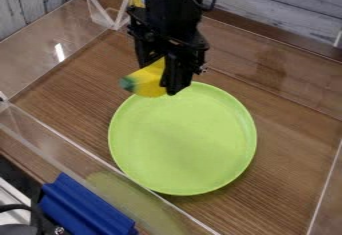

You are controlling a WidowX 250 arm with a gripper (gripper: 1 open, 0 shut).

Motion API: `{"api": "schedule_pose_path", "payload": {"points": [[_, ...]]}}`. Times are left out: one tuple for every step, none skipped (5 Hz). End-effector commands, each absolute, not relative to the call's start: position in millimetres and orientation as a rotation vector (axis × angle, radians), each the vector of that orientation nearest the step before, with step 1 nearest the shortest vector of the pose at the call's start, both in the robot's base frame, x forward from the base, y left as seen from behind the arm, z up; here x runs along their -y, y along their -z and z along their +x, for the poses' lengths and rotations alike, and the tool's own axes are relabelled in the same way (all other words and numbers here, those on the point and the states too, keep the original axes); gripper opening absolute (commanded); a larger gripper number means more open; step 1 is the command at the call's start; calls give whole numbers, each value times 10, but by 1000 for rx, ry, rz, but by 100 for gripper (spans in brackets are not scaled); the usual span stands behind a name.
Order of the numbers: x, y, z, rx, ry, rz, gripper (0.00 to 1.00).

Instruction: Put the banana on top of the green plate

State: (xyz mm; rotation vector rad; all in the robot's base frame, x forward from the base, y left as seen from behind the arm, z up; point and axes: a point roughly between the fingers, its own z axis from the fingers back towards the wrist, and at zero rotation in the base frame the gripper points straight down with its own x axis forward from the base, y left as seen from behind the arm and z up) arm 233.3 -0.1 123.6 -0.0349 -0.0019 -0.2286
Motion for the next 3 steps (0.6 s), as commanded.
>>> {"api": "schedule_pose_path", "payload": {"points": [[29, -1323, 2313, 42, 213, -28, 0], [72, -1320, 2274, 45, 196, -24, 0], [107, -1315, 2235, 48, 177, -21, 0]]}}
